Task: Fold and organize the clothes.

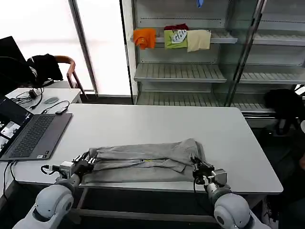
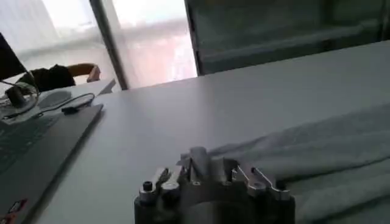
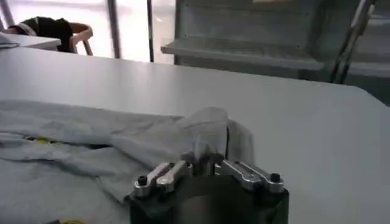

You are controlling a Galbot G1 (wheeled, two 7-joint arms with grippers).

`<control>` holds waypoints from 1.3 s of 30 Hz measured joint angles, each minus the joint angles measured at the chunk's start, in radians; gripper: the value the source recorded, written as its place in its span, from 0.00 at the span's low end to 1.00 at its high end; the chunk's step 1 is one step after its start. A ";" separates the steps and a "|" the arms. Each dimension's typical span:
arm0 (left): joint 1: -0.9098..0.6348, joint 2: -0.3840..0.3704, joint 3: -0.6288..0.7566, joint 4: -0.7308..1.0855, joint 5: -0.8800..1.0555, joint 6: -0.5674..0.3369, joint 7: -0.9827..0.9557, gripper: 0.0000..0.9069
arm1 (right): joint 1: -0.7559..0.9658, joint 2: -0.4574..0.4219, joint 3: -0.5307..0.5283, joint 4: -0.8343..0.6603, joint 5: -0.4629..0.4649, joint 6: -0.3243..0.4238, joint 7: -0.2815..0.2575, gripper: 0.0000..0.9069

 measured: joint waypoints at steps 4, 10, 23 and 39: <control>0.022 0.013 -0.010 -0.021 0.002 0.005 0.000 0.54 | -0.011 0.004 0.006 0.011 0.013 -0.008 0.056 1.00; 0.078 0.038 -0.036 -0.070 0.006 0.008 -0.007 0.31 | -0.026 -0.003 0.030 0.041 0.012 -0.008 0.091 1.00; 0.096 -0.017 -0.073 -0.150 -0.019 -0.027 -0.064 1.00 | -0.079 -0.036 0.160 0.080 -0.080 0.141 -0.029 1.00; 0.121 -0.267 -0.083 -0.053 0.048 -0.190 -0.109 1.00 | -0.230 -0.051 0.378 0.048 -0.120 0.398 -0.155 1.00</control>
